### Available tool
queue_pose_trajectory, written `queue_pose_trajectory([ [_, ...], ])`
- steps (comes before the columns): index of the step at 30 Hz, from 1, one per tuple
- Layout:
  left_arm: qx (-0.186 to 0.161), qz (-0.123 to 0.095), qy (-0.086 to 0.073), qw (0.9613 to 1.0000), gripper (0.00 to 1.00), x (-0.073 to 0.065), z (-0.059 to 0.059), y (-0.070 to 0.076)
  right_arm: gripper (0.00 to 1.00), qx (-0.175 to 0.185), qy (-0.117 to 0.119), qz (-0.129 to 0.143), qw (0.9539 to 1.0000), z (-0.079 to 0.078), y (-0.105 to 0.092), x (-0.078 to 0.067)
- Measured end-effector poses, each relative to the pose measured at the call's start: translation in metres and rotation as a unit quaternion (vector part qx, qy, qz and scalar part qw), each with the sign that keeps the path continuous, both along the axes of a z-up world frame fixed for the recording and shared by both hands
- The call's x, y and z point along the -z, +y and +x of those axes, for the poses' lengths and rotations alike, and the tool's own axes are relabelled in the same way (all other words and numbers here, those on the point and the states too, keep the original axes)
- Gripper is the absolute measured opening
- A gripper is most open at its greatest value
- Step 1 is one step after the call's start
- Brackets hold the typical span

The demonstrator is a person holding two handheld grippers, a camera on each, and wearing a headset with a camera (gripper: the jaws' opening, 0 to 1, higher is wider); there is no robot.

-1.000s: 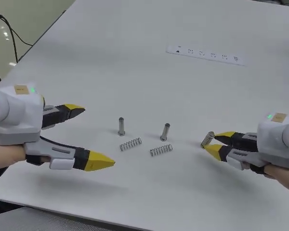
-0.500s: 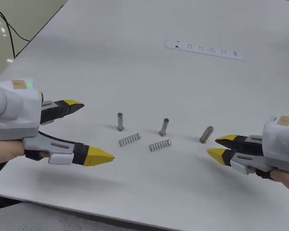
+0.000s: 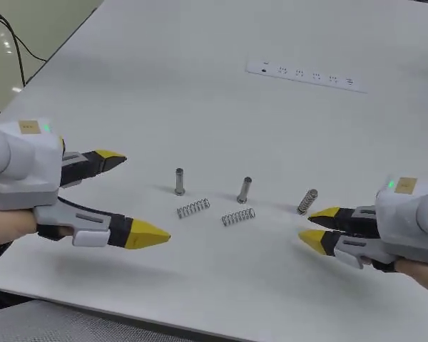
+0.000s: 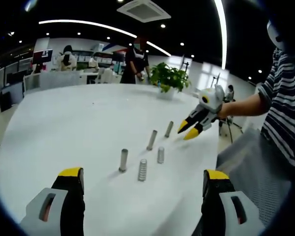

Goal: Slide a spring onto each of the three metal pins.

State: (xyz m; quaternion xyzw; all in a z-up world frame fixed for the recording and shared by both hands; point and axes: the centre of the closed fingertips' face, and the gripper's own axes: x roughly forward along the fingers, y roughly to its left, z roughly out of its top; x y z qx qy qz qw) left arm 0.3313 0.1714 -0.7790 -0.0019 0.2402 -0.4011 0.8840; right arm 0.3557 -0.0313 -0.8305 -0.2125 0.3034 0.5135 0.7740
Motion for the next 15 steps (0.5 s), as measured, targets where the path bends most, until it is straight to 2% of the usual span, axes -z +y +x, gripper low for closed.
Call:
queue_pose_trajectory([
  [3,0.002,-0.001,0.002,1.0000,0.98,0.000,-0.001,0.000,0.16,-0.027,-0.009,-0.017,0.9995,-0.003,0.006,0.000],
  [6,0.001,-0.002,0.001,1.0000,0.98,0.000,0.000,0.000,0.14,-0.039,-0.004,-0.019,0.9990,-0.004,0.014,-0.001],
  [9,0.001,-0.002,0.001,1.0000,0.98,-0.001,0.000,0.000,0.15,-0.054,-0.013,-0.022,0.9982,-0.003,0.022,-0.004],
  [12,0.001,-0.002,0.002,1.0000,0.98,-0.001,0.000,0.000,0.15,-0.072,-0.022,-0.029,0.9967,-0.003,0.031,-0.007],
  [15,0.003,-0.002,0.004,1.0000,0.98,0.000,-0.002,0.000,0.14,-0.100,-0.031,-0.047,0.9934,-0.004,0.037,-0.005],
])
